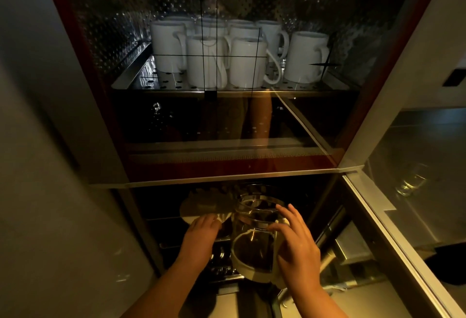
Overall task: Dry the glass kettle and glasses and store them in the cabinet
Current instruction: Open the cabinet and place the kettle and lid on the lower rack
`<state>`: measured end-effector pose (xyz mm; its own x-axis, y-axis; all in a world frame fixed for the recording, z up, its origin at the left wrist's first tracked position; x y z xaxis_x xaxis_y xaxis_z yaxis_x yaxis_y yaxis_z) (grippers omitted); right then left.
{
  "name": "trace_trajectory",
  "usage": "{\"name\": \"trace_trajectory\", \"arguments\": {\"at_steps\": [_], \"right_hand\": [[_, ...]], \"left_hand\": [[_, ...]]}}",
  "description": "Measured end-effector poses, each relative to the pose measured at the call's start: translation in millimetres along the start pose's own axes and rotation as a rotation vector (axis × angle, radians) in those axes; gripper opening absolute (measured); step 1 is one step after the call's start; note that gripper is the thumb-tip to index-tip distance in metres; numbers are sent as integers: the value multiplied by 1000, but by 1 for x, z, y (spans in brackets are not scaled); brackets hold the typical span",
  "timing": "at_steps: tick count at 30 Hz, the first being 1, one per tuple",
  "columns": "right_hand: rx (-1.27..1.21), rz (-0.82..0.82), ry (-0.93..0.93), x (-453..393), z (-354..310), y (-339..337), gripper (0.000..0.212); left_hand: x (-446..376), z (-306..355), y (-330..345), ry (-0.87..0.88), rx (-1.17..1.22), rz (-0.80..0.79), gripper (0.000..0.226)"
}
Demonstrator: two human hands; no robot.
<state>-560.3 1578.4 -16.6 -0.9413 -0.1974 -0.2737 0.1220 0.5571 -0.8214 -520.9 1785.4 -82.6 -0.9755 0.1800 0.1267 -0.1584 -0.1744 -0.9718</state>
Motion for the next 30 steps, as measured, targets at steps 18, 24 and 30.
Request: {"name": "trace_trajectory", "arguments": {"at_steps": [18, 24, 30], "right_hand": [[30, -13, -21, -2, -1, 9, 69], [29, -19, -28, -2, -2, 10, 65], [36, -11, -27, -2, -2, 9, 59]], "left_hand": [[37, 7, 33, -113, -152, -141, 76], [35, 11, 30, -171, -184, -187, 72], [29, 9, 26, -194, -177, -210, 71]]}}
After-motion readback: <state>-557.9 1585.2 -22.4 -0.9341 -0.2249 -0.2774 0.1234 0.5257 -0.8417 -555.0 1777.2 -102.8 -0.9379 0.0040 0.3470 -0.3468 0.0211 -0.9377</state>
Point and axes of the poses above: each hand's wrist, its own x-axis away from the middle knuckle, its own y-axis out of the palm, z = x × y, the point moved 1 cm from there along -x, towards the middle knuckle, and after that the axes turned 12 degrees about -z, right-handed, at the moved point
